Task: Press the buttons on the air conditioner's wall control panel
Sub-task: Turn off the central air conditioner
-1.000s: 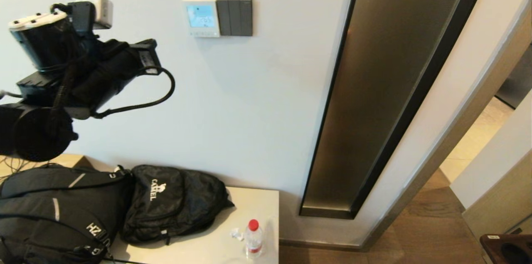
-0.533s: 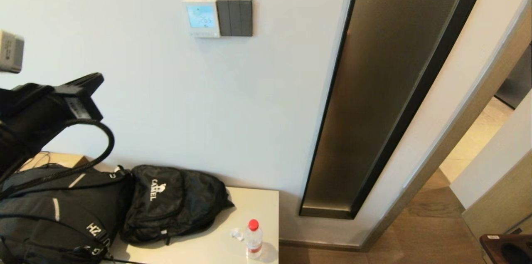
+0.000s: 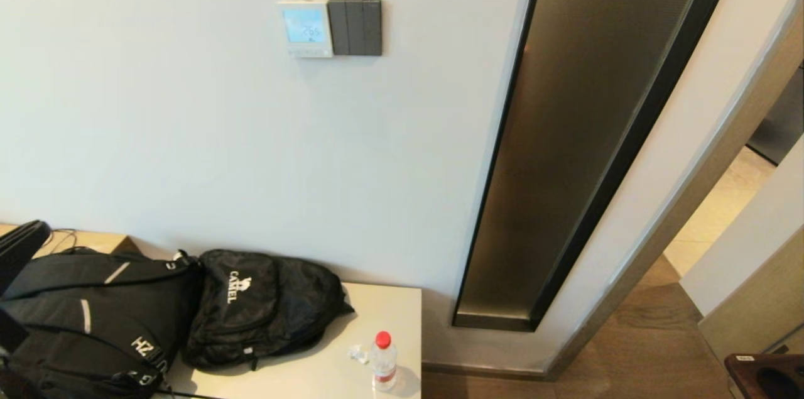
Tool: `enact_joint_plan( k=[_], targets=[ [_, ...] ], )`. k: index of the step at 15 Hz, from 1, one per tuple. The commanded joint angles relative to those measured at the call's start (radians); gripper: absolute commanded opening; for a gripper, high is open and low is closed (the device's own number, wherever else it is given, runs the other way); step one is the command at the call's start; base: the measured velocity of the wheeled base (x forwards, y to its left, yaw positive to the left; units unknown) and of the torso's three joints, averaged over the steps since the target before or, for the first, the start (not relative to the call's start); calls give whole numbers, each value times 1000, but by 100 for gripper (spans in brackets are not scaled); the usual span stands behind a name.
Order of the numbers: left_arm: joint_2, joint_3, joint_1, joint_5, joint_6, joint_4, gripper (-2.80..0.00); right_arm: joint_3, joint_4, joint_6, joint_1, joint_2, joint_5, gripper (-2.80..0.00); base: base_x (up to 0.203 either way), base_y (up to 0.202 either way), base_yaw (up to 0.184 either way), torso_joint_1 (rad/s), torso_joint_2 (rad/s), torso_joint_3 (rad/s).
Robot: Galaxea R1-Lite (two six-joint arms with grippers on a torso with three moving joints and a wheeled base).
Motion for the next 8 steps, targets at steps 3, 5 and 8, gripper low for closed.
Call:
enact_joint_plan(
  k=[3,5,8],
  targets=[
    [-361,-2,4,42,-1,412,-280,0,0,0,0,1,0,-280,0,0,0,0,0,0],
    [-452,-3,21,64,-2,536,-280,0,0,0,0,1,0,-280,0,0,0,0,0,0],
    [-525,19,118,55,-2,635,-280,0,0,0,0,1,0,-280,0,0,0,0,0,0]
  ],
)
